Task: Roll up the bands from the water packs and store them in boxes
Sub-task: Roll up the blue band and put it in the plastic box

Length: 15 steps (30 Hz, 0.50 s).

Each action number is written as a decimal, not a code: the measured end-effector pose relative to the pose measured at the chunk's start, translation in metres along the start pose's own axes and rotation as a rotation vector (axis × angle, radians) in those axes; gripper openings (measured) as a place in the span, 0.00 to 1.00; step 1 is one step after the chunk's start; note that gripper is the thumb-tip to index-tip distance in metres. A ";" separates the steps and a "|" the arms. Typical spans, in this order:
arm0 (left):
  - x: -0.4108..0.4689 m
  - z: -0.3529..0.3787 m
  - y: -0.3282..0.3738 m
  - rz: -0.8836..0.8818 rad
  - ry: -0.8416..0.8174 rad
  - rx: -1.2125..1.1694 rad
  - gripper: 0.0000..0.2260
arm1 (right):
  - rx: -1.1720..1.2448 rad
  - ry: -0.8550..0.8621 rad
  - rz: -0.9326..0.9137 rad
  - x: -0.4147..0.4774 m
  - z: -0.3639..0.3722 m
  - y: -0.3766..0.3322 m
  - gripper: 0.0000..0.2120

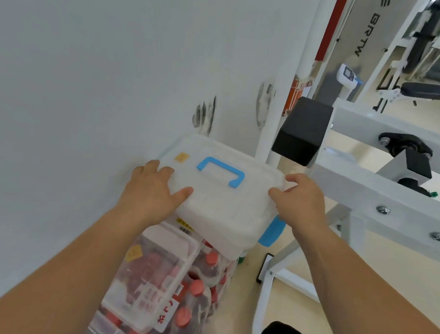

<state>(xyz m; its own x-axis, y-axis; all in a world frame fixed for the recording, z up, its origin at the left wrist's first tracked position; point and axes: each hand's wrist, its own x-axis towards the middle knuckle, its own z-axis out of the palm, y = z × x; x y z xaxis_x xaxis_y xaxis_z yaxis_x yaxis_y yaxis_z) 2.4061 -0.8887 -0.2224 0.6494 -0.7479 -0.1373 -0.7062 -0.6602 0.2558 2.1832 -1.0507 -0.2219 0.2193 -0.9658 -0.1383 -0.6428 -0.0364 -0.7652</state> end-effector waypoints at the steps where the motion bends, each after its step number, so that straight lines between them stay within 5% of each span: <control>1: 0.000 0.002 -0.001 0.001 -0.004 -0.001 0.34 | -0.034 -0.004 -0.001 -0.001 0.000 0.001 0.25; 6: 0.001 0.007 -0.003 0.008 -0.006 0.040 0.34 | -0.054 -0.009 -0.024 -0.009 0.000 0.016 0.24; 15: 0.004 0.017 0.020 0.088 -0.054 0.069 0.47 | 0.208 -0.106 0.097 -0.009 0.001 0.033 0.23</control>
<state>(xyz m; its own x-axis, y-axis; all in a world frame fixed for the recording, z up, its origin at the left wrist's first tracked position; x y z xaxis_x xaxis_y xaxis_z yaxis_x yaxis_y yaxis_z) 2.3898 -0.9062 -0.2338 0.5692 -0.8045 -0.1695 -0.7787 -0.5937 0.2031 2.1611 -1.0427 -0.2464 0.2464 -0.9295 -0.2743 -0.5020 0.1197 -0.8566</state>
